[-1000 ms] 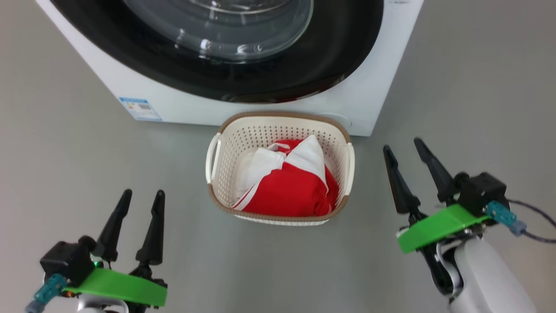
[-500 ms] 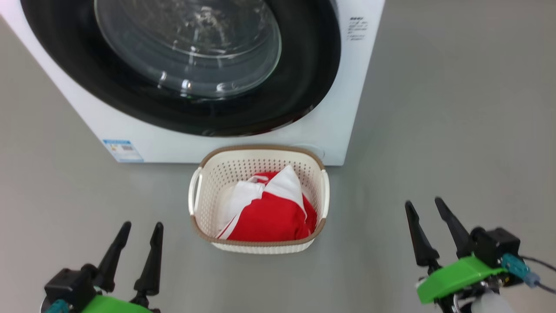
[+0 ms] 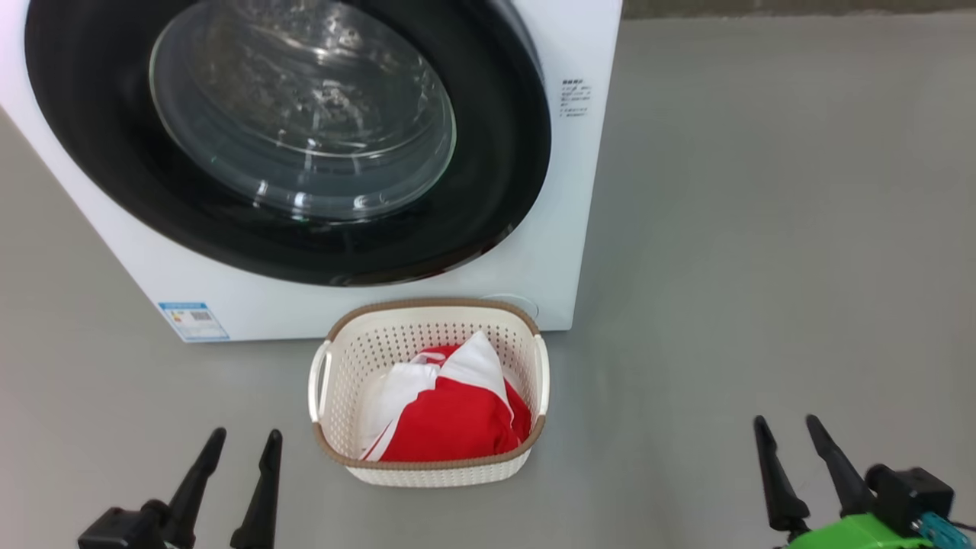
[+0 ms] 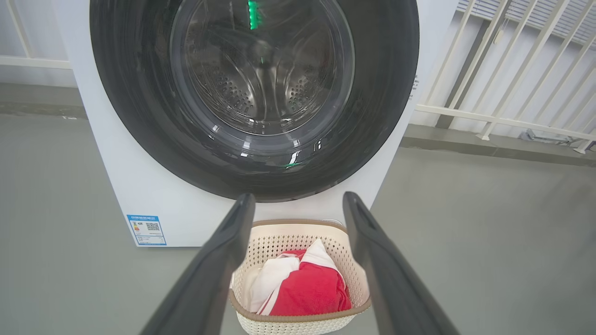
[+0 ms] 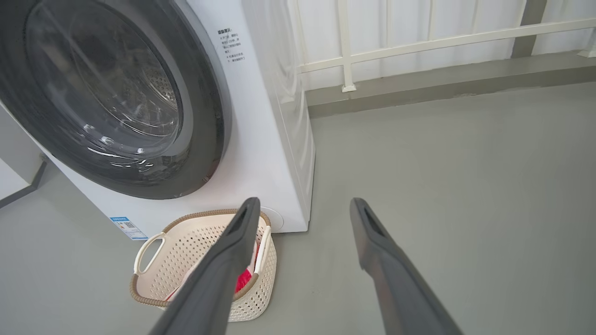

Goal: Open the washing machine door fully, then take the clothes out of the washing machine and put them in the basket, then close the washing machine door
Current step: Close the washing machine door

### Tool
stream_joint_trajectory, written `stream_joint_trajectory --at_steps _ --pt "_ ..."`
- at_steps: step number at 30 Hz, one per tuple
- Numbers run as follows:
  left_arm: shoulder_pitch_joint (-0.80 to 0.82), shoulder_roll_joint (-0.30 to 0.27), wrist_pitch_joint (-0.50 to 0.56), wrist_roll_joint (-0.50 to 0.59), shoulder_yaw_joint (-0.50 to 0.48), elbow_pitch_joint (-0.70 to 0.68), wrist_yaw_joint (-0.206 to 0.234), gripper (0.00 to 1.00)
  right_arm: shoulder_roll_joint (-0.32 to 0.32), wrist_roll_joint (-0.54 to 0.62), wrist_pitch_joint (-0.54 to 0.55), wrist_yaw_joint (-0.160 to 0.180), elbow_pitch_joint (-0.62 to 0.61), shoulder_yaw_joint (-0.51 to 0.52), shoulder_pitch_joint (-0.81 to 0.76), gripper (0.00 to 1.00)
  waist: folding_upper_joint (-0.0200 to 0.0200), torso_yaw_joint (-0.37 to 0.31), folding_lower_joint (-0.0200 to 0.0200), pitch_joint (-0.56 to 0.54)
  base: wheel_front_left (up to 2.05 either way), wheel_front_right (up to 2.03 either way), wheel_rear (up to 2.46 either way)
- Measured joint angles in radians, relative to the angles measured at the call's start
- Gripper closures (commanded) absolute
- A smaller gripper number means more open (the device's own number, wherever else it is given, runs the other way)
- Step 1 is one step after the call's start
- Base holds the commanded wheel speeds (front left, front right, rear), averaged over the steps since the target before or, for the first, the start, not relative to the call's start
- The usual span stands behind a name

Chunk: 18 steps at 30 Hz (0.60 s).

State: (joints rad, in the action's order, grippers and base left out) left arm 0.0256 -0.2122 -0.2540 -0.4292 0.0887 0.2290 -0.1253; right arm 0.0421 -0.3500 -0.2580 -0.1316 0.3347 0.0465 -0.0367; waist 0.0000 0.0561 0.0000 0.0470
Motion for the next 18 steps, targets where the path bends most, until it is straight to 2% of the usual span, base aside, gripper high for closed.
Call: stream_joint_trajectory --at_steps 7,18 --pt "-0.027 -0.002 0.0 0.0 -0.003 -0.005 0.0 0.0 -0.006 0.0 0.0 0.0 -0.021 0.036 -0.06 0.0 0.0 -0.016 0.0 -0.03 0.0 0.0 0.0" --pt "-0.049 0.0 0.0 0.007 -0.021 -0.008 0.0 0.0 -0.006 0.0 0.0 0.0 -0.035 0.046 -0.068 0.0 0.0 -0.033 0.0 -0.039 0.0 0.0 0.0"
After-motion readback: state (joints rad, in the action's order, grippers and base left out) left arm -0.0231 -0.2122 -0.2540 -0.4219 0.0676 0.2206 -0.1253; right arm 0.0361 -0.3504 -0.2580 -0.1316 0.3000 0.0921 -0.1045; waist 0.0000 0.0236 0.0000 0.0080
